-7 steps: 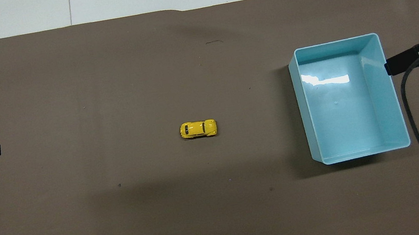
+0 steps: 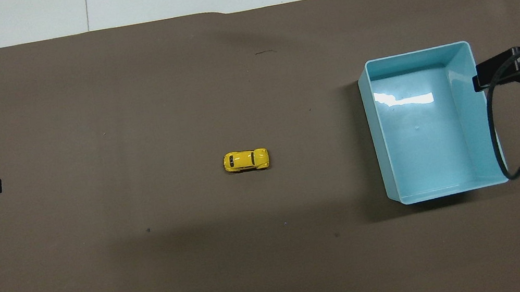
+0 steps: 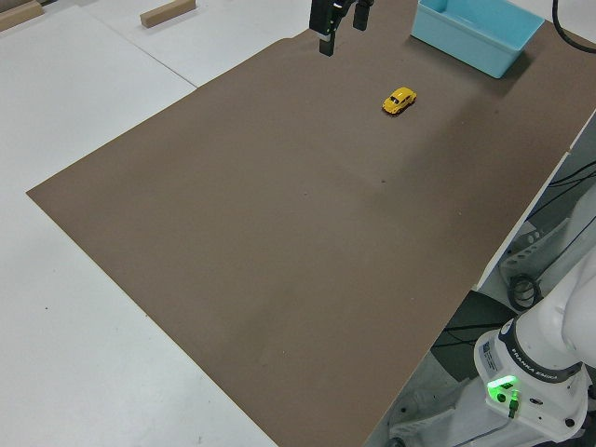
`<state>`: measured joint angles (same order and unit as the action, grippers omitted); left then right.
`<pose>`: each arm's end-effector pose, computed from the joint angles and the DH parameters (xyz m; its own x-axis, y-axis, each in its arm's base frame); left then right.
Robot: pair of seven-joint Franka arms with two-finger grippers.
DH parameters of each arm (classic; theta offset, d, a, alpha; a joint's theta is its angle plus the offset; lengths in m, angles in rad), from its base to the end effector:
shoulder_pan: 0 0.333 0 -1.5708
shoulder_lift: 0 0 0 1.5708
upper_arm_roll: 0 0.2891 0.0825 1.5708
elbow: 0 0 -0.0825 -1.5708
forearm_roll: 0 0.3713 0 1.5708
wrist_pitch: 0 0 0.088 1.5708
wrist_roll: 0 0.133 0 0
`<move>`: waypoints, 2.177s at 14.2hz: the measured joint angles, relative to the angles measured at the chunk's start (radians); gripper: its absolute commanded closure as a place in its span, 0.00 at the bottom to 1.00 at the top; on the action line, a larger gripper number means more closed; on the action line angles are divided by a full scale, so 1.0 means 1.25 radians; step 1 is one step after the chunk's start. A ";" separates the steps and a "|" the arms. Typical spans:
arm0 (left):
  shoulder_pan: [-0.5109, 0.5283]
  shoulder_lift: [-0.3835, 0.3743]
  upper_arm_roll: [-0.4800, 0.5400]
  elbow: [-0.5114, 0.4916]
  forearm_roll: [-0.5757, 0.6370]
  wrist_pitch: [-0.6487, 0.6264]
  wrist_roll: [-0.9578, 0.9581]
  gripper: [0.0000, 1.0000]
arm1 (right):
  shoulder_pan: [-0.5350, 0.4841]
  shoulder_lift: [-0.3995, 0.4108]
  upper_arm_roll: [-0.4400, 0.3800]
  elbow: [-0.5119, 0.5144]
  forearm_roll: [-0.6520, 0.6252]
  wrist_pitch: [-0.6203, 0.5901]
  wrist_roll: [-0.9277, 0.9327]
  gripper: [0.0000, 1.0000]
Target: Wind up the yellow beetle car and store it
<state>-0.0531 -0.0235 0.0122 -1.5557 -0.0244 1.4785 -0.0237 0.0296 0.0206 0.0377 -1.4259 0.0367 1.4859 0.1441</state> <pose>0.5237 -0.0248 0.5832 0.9983 -0.0194 -0.0542 -0.0182 -0.9996 0.0234 0.5382 0.0412 0.6189 0.9967 -0.0736 0.0337 -0.0721 -0.9965 -0.0425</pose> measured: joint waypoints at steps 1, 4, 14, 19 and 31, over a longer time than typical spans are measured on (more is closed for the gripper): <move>-0.001 0.001 -0.001 0.000 0.000 0.000 0.000 0.00 | 0.000 0.000 -0.001 0.000 0.000 0.000 0.000 0.00; -0.020 0.014 -0.005 -0.001 -0.001 0.007 0.002 0.00 | 0.000 0.000 -0.004 0.000 -0.001 0.000 0.000 0.00; -0.100 0.062 -0.012 -0.003 -0.001 0.097 0.352 0.00 | 0.000 -0.001 -0.016 0.000 -0.001 0.000 0.000 0.00; -0.155 0.092 -0.015 -0.009 -0.001 0.125 0.510 0.00 | 0.000 -0.002 -0.016 0.000 -0.001 0.000 0.000 0.00; -0.320 0.303 -0.022 -0.044 -0.024 0.417 0.742 0.00 | 0.000 -0.002 -0.016 0.000 -0.001 0.000 0.000 0.00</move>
<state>-0.4537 0.3547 -0.0151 -1.6110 -0.0549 2.0003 0.9032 0.0295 0.0177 0.0172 -1.4259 0.0355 1.4858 0.1444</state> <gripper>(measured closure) 0.000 0.000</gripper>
